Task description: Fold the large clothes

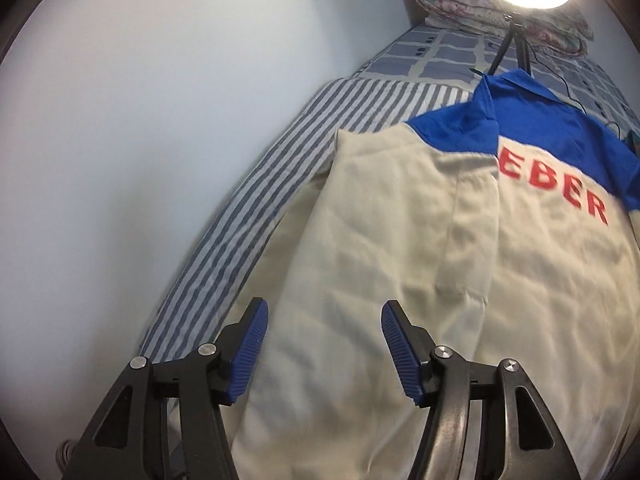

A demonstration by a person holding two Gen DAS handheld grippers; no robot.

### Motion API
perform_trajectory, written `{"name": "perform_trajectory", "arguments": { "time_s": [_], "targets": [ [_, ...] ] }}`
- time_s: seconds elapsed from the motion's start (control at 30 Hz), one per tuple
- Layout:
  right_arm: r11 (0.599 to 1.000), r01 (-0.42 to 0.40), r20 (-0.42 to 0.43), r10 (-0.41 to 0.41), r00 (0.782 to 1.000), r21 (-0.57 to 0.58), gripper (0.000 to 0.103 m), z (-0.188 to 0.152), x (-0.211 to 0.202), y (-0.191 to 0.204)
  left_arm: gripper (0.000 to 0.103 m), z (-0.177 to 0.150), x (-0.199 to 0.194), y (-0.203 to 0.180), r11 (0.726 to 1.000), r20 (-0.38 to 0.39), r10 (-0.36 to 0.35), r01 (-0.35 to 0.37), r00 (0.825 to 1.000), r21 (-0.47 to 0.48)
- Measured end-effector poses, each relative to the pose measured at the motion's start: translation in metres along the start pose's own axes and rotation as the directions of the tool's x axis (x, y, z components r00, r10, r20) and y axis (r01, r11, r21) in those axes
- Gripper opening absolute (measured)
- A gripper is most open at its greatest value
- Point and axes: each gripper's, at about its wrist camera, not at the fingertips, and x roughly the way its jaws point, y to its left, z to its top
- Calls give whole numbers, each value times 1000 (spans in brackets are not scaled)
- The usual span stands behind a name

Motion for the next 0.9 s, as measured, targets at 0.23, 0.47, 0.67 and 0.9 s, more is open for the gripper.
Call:
{"name": "perform_trajectory", "arguments": {
  "time_s": [0.23, 0.47, 0.67, 0.9],
  "targets": [
    [999, 48, -18, -48, 999, 19, 62, 42, 46, -1, 4, -1, -9, -2, 999, 32, 24, -25, 999, 35],
    [993, 116, -40, -116, 992, 9, 62, 72, 90, 4, 4, -3, -16, 1, 998, 40, 30, -32, 999, 51],
    [957, 279, -120, -286, 951, -74, 7, 85, 142, 16, 4, -1, -23, 2, 996, 59, 57, -61, 997, 70],
    [976, 219, -99, -218, 971, -4, 0, 109, 142, 23, 3, 8, -56, 29, 991, 136, 132, -133, 982, -3]
  ]
}}
